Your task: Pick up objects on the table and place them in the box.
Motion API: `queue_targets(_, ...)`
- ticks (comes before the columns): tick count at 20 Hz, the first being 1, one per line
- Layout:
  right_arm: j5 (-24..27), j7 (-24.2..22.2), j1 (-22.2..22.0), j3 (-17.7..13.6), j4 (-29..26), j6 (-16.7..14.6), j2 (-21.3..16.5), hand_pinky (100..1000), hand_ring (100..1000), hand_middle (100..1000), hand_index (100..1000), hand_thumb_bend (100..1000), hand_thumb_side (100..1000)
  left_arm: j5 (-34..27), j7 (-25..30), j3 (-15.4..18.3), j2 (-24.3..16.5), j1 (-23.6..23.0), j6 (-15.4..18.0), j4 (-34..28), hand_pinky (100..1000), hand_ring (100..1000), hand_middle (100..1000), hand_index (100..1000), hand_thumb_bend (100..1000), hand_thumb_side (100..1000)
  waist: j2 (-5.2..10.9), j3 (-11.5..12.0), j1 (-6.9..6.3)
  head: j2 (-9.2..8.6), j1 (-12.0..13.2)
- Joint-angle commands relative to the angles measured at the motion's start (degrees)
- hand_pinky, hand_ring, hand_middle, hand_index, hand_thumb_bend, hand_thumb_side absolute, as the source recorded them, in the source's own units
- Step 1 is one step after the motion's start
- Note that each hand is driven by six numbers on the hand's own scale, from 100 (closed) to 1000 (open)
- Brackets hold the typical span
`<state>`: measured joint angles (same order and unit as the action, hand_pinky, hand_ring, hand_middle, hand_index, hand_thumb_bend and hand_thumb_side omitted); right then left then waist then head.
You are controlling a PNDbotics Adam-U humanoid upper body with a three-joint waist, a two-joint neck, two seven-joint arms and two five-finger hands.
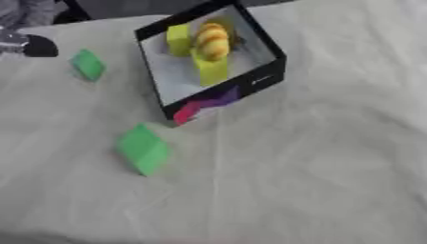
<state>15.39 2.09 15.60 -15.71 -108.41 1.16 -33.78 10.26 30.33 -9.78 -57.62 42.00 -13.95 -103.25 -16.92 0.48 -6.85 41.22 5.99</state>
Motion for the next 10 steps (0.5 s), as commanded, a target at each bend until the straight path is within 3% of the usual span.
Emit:
queue_targets(1, -0.39, 0.42, 0.17, -0.81, -0.83, -0.78, -2.31, 806, 708, 682, 834, 100, 643, 0.37, -0.75, -0.94, -1.06, 2.37, -3.51, 4.82, 851, 794, 763, 822, 678, 508, 0.07, 0.08, 1.46, 0.29, -0.10)
queue_targets(10, -0.93, 1.36, -1.58, -1.54, -0.41, -1.89, -2.01, 806, 708, 683, 834, 100, 649, 4.91, -1.78, -3.81, 3.16, 6.91, -7.29, 15.81, 844, 786, 749, 801, 691, 510, -0.55, 0.09, 3.28, 1.45, -1.61)
